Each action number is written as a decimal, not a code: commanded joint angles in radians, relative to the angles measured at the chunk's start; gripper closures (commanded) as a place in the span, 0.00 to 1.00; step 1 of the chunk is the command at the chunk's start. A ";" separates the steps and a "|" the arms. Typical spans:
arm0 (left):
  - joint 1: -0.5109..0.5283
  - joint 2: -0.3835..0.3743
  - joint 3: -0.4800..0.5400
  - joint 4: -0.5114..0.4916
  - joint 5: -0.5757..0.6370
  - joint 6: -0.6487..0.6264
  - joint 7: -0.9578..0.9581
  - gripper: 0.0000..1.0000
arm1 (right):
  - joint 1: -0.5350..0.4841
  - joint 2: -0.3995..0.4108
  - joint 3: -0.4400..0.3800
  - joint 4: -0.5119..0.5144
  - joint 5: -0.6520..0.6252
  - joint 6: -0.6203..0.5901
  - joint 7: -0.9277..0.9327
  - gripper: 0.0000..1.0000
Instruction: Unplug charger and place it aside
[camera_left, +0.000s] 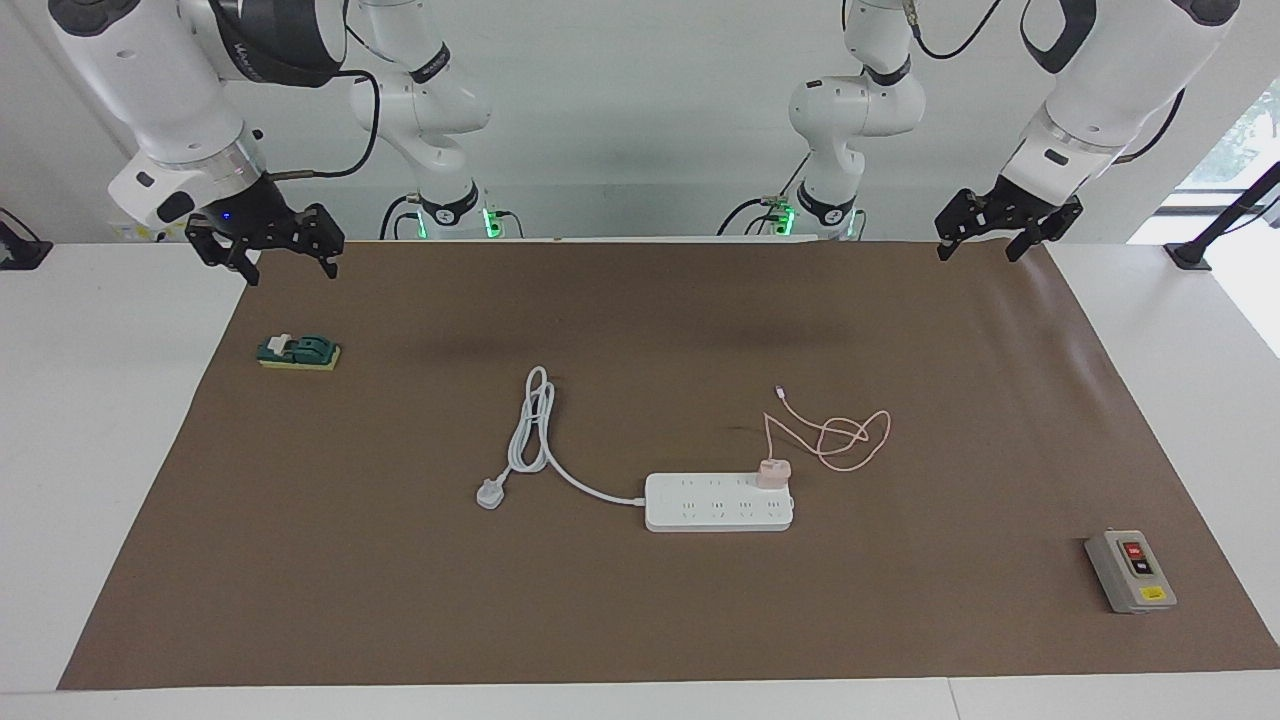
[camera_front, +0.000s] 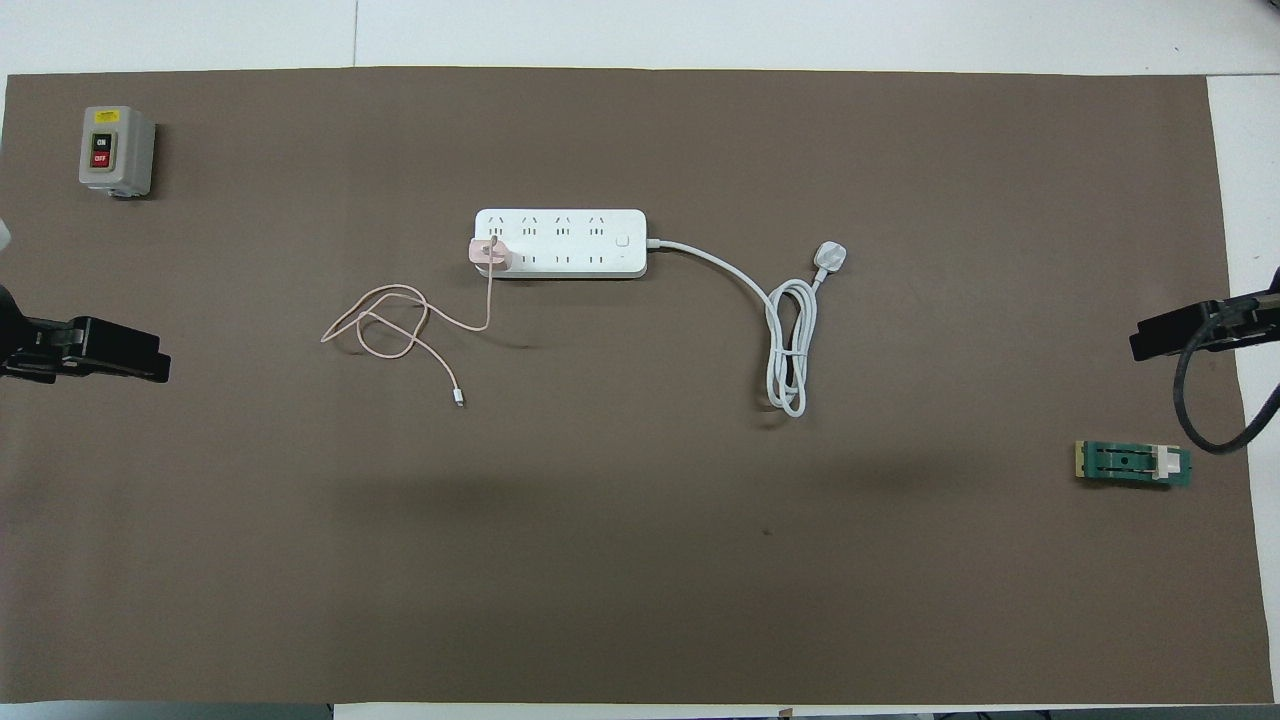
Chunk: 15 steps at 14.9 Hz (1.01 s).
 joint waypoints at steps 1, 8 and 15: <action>0.014 -0.019 -0.003 -0.016 -0.007 0.012 -0.004 0.00 | -0.003 -0.007 0.008 -0.002 -0.005 0.009 0.023 0.00; 0.016 -0.019 -0.003 -0.016 -0.006 0.016 -0.026 0.00 | -0.003 -0.010 0.008 -0.009 -0.005 0.003 0.023 0.00; 0.014 -0.020 -0.003 -0.018 -0.004 0.012 -0.020 0.00 | -0.003 -0.018 0.029 -0.020 -0.002 0.004 0.022 0.00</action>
